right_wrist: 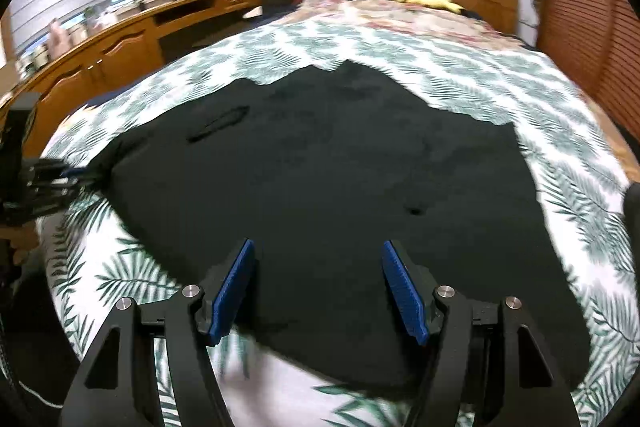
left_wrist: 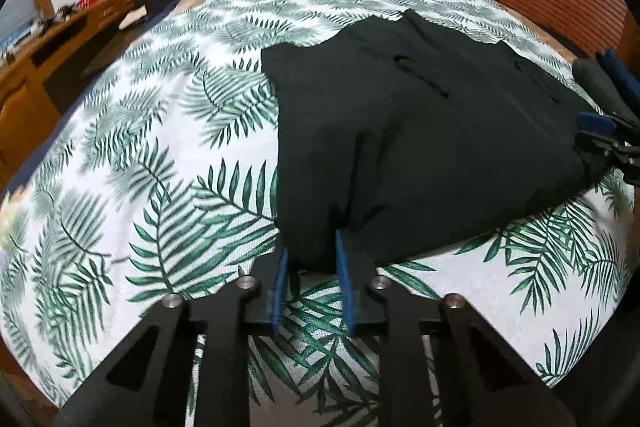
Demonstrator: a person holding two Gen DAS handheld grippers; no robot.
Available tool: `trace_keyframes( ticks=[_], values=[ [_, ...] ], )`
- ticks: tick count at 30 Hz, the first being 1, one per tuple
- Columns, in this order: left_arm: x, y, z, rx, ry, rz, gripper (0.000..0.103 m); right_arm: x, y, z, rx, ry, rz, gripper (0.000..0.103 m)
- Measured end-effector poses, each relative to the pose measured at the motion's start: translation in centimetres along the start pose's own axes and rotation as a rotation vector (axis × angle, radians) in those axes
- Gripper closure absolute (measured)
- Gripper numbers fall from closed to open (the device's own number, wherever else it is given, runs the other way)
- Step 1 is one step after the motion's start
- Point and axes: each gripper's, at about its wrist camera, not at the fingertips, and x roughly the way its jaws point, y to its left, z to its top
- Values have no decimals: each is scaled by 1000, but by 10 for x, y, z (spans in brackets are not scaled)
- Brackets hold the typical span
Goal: Fold large clothes
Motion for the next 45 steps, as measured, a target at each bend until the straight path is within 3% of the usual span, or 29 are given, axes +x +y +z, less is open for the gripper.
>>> trace_keyframes(
  ticks=[8, 12, 17, 22, 29, 38, 42, 44, 45],
  values=[
    [-57, -24, 47, 32, -149, 5, 93, 10, -7, 1, -21, 29, -34, 35],
    [-85, -63, 83, 95, -229, -62, 94, -3, -20, -2, 0, 6, -68, 35],
    [-98, -138, 123, 226, -297, -120, 94, -25, -54, -12, 64, -35, -149, 35],
    [-94, -197, 145, 292, -284, -218, 95, -48, -87, -30, 152, -70, -178, 35],
    [-89, -281, 146, 368, -268, -343, 95, -70, -112, -53, 243, -88, -229, 35],
    [-67, -292, 137, 336, -202, -382, 94, -94, -128, -67, 288, -126, -227, 35],
    [-77, -294, 133, 345, -226, -356, 85, -103, -129, -65, 309, -153, -216, 35],
    [-82, -290, 131, 335, -245, -363, 59, -101, -131, -66, 316, -160, -211, 35],
    [-84, -287, 130, 328, -257, -363, 55, -100, -133, -65, 317, -163, -209, 35]
  ],
)
